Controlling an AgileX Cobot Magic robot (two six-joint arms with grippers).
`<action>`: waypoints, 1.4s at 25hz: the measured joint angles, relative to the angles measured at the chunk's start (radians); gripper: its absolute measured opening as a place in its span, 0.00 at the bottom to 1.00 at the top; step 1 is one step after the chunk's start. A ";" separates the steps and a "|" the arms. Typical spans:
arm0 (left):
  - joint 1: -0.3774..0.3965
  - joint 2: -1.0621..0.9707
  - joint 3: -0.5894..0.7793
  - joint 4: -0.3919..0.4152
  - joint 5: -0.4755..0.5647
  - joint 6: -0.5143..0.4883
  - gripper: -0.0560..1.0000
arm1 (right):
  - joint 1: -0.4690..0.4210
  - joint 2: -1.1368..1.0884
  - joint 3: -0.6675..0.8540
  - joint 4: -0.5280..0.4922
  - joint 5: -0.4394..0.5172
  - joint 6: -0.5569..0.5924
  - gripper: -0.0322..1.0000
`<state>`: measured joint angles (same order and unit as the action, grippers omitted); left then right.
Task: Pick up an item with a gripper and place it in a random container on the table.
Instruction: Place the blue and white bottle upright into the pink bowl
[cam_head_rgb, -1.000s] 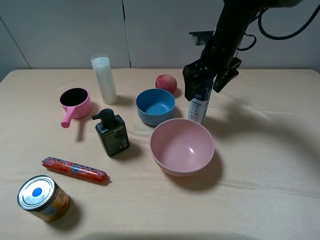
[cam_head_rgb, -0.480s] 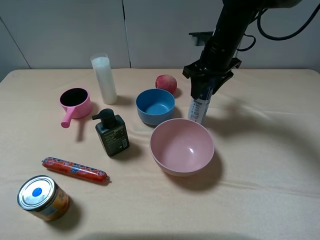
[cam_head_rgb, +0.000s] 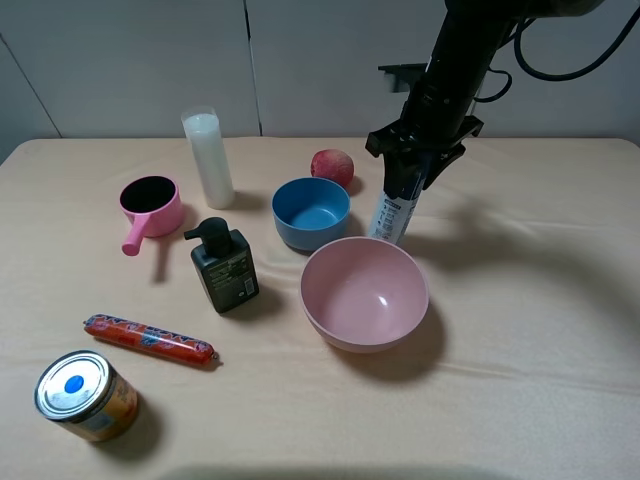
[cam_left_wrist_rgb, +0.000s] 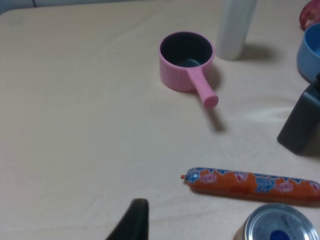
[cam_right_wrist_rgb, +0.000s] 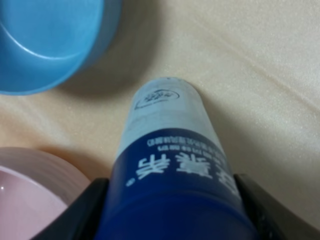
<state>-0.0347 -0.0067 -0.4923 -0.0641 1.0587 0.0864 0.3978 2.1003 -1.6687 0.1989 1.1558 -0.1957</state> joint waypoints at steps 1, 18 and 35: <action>0.000 0.000 0.000 0.000 0.000 0.000 1.00 | 0.000 0.000 0.000 0.000 0.000 0.000 0.40; 0.000 0.000 0.000 0.000 0.000 0.000 1.00 | 0.000 -0.043 -0.124 -0.043 0.058 0.039 0.40; 0.000 0.000 0.000 0.000 0.000 0.000 1.00 | 0.073 -0.226 -0.131 -0.102 0.071 0.136 0.40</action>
<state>-0.0347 -0.0067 -0.4923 -0.0641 1.0587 0.0864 0.4710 1.8745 -1.7993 0.0968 1.2264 -0.0595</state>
